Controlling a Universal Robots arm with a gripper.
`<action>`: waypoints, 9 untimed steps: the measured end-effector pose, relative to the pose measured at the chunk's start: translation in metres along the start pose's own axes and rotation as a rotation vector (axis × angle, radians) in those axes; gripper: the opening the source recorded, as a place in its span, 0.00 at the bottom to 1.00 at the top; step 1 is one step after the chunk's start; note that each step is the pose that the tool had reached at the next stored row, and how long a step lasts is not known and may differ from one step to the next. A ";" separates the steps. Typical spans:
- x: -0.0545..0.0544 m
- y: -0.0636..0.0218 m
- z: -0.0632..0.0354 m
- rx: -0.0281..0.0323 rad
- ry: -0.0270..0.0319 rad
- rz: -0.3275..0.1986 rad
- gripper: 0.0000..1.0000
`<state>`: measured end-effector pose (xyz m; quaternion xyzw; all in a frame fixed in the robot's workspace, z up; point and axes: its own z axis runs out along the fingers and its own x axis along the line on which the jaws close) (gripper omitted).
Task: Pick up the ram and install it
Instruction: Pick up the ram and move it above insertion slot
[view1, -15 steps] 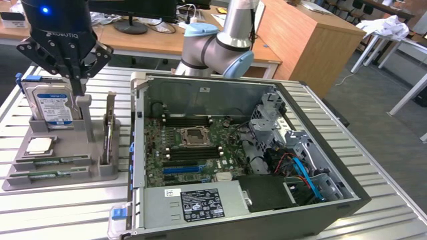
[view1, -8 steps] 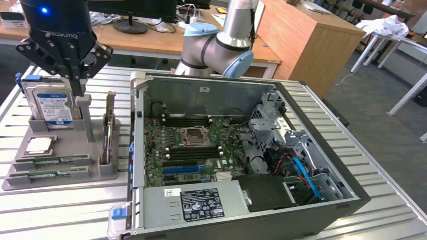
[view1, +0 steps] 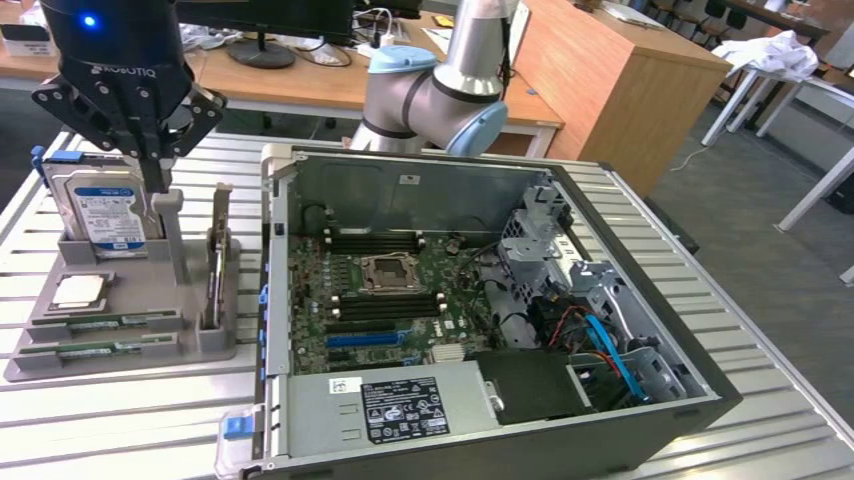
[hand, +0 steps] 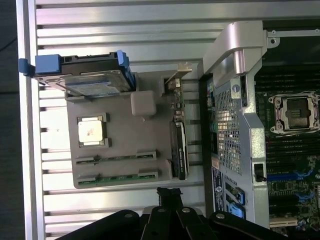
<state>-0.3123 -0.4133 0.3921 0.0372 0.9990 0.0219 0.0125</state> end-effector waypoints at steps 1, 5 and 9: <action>0.000 0.0000 0.0000 -0.0001 0.0000 -0.001 0.10; 0.000 0.0000 0.0000 -0.0003 0.0007 -0.015 0.10; 0.000 0.0000 0.0000 -0.0010 0.0019 -0.042 0.10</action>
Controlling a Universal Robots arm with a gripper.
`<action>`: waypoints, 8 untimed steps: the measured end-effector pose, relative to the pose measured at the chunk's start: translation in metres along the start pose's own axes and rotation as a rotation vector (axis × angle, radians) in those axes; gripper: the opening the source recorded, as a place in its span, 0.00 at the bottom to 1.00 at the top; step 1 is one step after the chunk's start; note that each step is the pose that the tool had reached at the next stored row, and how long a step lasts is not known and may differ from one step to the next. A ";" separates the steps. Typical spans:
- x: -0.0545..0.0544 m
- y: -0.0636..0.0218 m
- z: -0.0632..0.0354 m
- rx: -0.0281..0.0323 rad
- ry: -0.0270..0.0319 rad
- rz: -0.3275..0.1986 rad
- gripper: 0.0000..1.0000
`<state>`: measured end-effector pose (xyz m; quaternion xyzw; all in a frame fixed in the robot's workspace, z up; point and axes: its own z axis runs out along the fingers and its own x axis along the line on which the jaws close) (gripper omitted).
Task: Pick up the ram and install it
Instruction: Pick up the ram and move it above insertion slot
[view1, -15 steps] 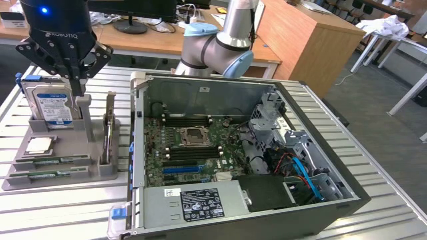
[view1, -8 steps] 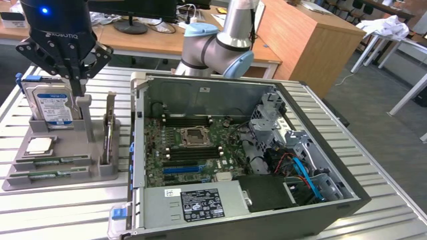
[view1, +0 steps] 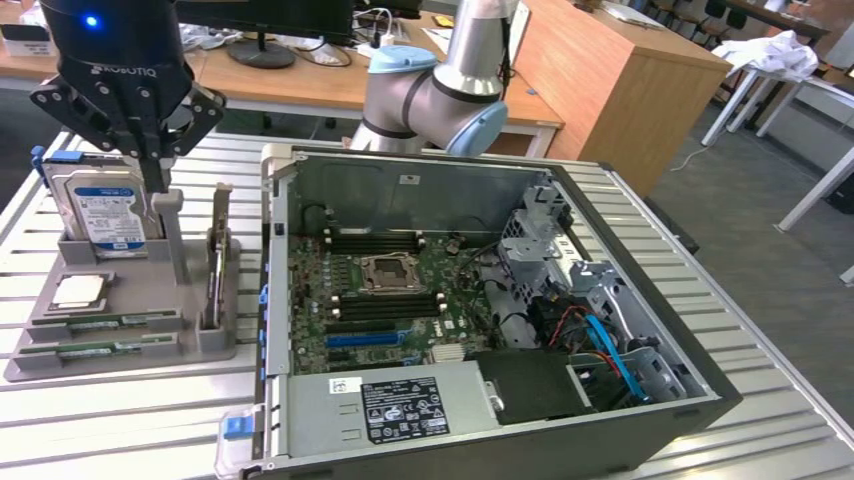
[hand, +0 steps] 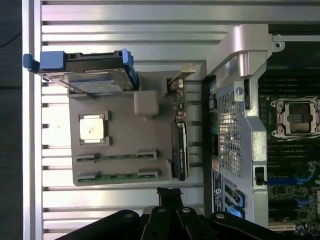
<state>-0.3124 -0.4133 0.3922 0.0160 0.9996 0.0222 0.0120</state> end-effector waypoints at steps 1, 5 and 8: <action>0.000 0.0000 0.0000 -0.0002 0.0003 -0.008 0.10; 0.000 0.0000 0.0000 -0.0010 0.0018 -0.041 0.10; 0.000 0.0000 0.0001 -0.0016 0.0029 -0.065 0.10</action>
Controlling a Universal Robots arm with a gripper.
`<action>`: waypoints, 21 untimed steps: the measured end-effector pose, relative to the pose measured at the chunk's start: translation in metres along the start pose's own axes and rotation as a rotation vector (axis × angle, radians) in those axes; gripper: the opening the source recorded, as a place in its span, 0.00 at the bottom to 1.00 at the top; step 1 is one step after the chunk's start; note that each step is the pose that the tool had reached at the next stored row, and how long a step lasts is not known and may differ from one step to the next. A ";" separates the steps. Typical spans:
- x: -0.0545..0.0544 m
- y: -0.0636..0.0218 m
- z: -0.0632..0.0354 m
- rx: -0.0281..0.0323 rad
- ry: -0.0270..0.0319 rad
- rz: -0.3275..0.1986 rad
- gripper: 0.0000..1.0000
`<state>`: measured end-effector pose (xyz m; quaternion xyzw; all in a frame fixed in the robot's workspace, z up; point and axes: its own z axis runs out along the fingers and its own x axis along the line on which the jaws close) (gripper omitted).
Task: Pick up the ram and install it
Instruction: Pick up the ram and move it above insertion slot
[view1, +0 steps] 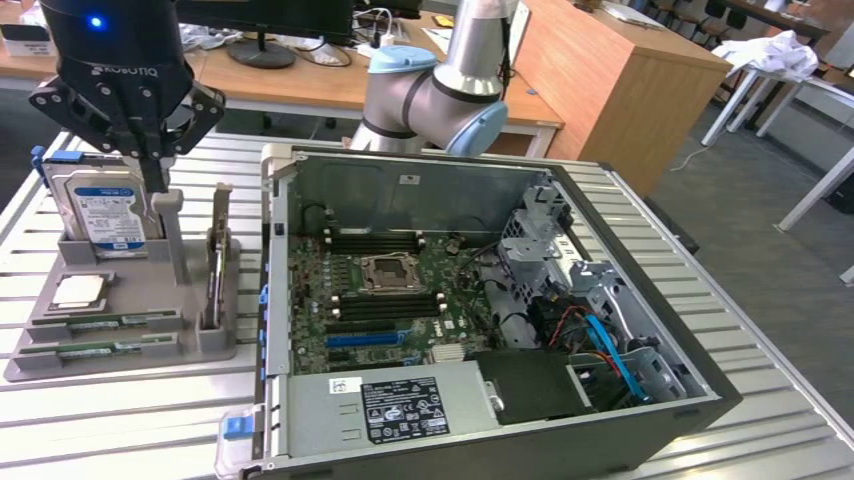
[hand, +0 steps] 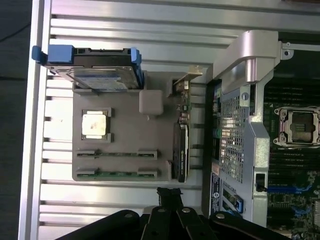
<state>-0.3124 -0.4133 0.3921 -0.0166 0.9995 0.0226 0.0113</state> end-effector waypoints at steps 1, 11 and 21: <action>0.000 0.0000 0.0000 -0.0002 0.0004 -0.008 0.10; 0.000 0.0000 0.0000 -0.0019 0.0038 -0.083 0.10; 0.000 0.0000 0.0000 -0.0032 0.0063 -0.139 0.10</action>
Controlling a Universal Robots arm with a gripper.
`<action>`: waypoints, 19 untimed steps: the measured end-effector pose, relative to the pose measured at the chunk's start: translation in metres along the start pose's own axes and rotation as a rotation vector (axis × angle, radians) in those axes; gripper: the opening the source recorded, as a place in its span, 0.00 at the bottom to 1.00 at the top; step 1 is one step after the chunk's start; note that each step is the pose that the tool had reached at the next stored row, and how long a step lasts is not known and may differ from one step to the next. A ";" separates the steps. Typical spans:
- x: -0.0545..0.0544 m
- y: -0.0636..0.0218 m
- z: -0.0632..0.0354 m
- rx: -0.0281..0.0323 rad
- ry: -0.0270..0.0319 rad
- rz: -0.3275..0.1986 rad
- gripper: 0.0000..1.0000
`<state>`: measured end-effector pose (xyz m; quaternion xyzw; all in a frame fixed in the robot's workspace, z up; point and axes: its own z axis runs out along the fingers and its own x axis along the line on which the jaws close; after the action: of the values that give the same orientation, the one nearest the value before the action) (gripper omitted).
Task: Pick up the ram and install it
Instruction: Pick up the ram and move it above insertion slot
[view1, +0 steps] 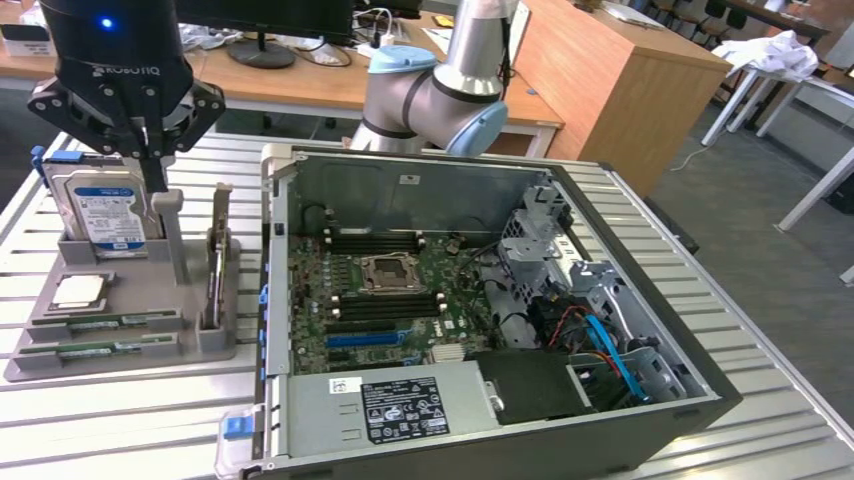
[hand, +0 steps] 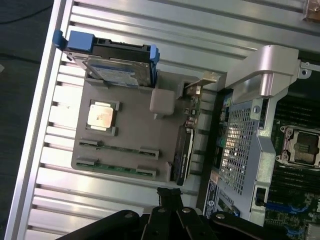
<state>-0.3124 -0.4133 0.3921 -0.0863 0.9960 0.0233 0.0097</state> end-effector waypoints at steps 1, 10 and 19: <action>0.000 0.0000 0.0000 -0.0001 0.0002 -0.005 0.10; 0.000 -0.0001 0.0000 -0.0009 0.0018 -0.039 0.10; 0.000 -0.0001 0.0000 -0.0016 0.0031 -0.070 0.10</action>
<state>-0.3124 -0.4133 0.3921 -0.1210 0.9923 0.0236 0.0089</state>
